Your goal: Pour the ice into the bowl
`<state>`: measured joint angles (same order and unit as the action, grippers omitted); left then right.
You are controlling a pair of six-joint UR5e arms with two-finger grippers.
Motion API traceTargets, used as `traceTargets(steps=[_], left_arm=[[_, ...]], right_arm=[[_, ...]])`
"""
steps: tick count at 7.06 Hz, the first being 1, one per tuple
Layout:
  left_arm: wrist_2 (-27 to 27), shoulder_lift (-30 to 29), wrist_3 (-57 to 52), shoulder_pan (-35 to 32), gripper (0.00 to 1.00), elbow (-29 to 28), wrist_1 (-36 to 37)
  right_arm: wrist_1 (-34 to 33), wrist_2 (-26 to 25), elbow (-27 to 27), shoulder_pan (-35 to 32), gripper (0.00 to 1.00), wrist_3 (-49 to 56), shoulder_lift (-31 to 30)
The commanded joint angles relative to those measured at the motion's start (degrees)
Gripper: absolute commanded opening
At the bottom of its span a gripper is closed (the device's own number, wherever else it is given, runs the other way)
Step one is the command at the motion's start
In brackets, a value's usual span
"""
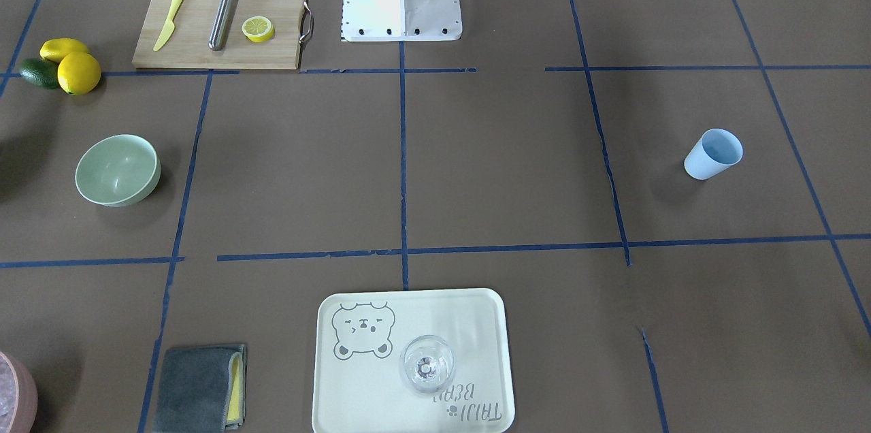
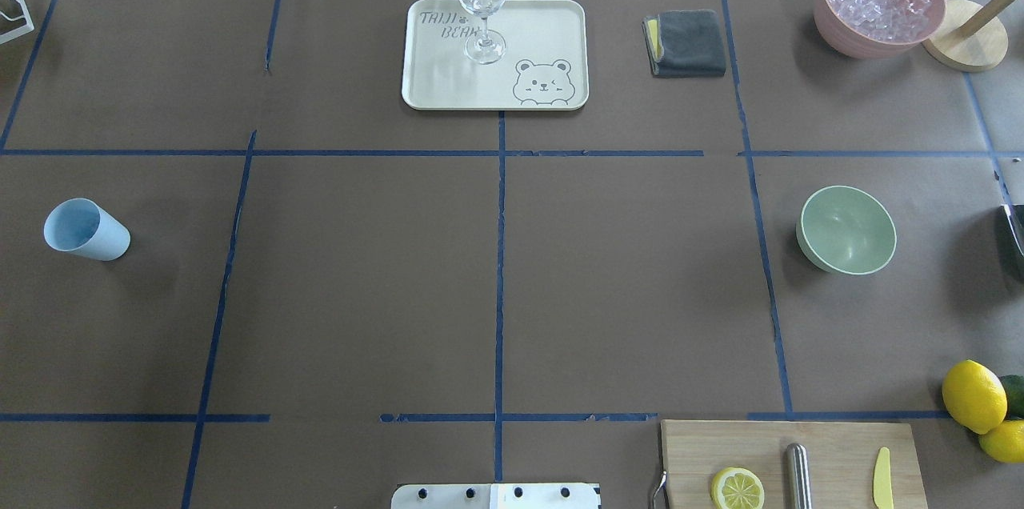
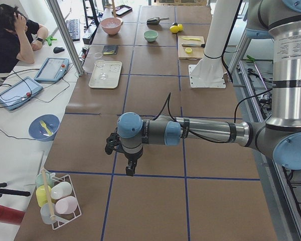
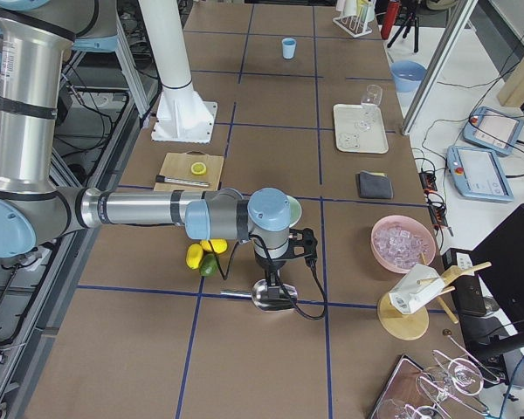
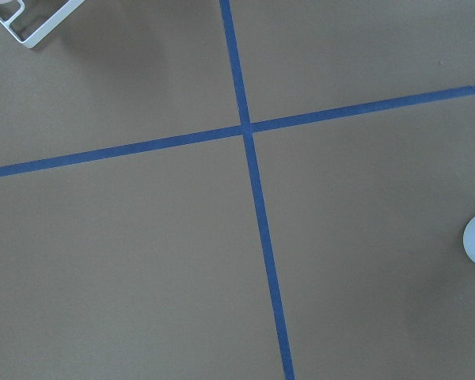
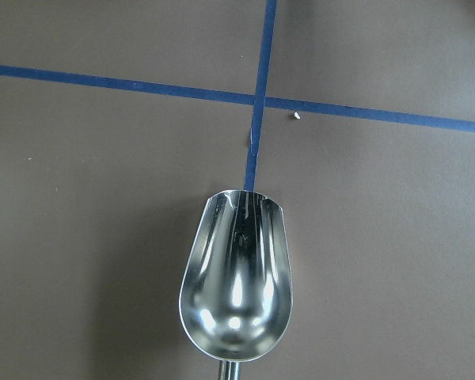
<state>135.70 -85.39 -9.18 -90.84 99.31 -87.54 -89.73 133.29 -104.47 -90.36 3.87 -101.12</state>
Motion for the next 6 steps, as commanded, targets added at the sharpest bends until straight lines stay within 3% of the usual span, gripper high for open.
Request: traceTargets(steps=[1,6], left_arm=[[0.0,0.1,-0.4,0.0,1.0,0.0,-0.1],[-0.1,0.6,-0.3,0.0,1.0,0.3,-0.2]], right_arm=[[0.1,0.0,0.0,0.0,1.0,0.0,0.0],[2.3,0.7,-0.1,1.2,1.0,-0.6,2.9]])
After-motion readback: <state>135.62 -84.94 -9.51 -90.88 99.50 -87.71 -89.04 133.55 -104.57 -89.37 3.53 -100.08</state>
